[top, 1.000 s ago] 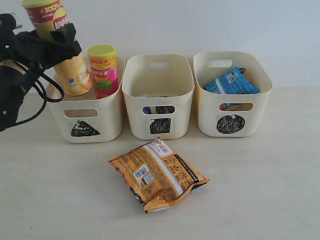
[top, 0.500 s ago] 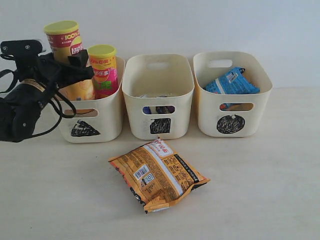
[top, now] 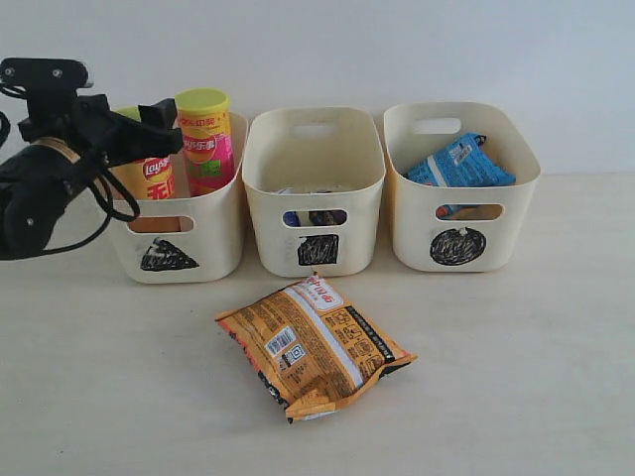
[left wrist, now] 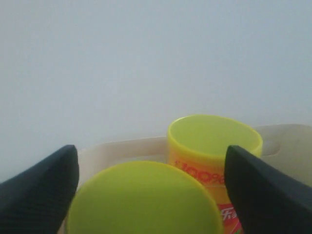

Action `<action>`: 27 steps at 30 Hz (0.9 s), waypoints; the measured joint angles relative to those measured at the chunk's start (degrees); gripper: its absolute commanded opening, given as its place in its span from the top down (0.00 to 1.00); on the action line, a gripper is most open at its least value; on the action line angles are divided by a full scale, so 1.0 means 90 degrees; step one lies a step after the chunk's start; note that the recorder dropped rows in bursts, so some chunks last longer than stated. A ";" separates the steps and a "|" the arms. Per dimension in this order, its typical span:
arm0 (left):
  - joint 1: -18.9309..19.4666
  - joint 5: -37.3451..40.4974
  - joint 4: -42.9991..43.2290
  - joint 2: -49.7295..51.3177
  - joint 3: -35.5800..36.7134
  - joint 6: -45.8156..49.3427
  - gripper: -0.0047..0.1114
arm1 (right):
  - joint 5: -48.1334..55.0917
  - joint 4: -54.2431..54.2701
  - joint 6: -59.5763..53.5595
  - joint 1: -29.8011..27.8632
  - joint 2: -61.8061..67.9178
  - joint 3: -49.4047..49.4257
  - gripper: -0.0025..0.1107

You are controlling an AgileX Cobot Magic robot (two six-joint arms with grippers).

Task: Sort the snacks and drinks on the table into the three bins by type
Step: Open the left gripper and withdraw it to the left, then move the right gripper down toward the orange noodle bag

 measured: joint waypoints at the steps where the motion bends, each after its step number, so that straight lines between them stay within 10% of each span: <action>1: 0.0000 0.0212 0.0000 -0.0135 0.0000 0.0010 0.37 | 0.0000 0.0000 0.0000 0.0000 0.0000 0.0000 0.98; 10: 0.0000 0.2058 -0.0027 -0.1554 -0.0004 0.0014 0.92 | 0.0000 0.0000 0.0000 0.0000 0.0000 0.0000 0.98; 27: 0.0985 0.5450 -0.0864 -0.3477 0.0949 -0.0025 0.93 | 0.0000 0.0000 0.0000 0.0000 0.0000 0.0000 0.98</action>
